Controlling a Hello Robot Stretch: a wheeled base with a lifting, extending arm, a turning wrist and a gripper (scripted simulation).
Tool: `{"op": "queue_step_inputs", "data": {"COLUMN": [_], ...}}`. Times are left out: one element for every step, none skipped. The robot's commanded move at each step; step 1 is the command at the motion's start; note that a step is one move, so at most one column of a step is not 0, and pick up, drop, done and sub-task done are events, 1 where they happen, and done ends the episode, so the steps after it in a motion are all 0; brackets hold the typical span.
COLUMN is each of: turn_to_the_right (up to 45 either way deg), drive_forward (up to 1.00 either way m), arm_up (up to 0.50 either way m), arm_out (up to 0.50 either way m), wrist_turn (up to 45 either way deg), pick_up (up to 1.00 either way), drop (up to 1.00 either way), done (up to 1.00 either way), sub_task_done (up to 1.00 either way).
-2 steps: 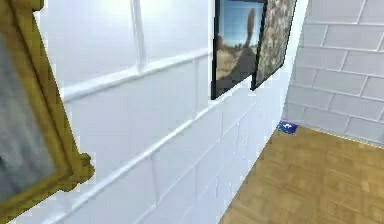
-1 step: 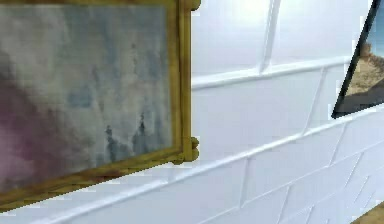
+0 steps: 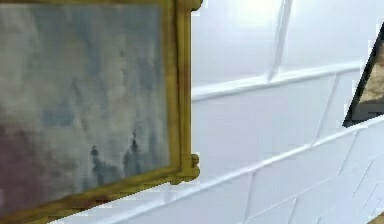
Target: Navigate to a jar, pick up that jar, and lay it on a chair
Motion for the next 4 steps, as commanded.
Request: {"op": "queue_step_inputs", "data": {"turn_to_the_right": [45.0,39.0,0.0,45.0], "drive_forward": [0.0,0.0,0.4,0.0], "arm_up": [0.0,0.0,0.0,0.0], "arm_out": [0.0,0.0,0.0,0.0], "wrist_turn": [0.0,0.0,0.0,0.0], "pick_up": [0.0,0.0,0.0,0.0], "drop": [0.0,0.0,0.0,0.0], "done": [0.0,0.0,0.0,0.0], "sub_task_done": [0.0,0.0,0.0,0.0]}}
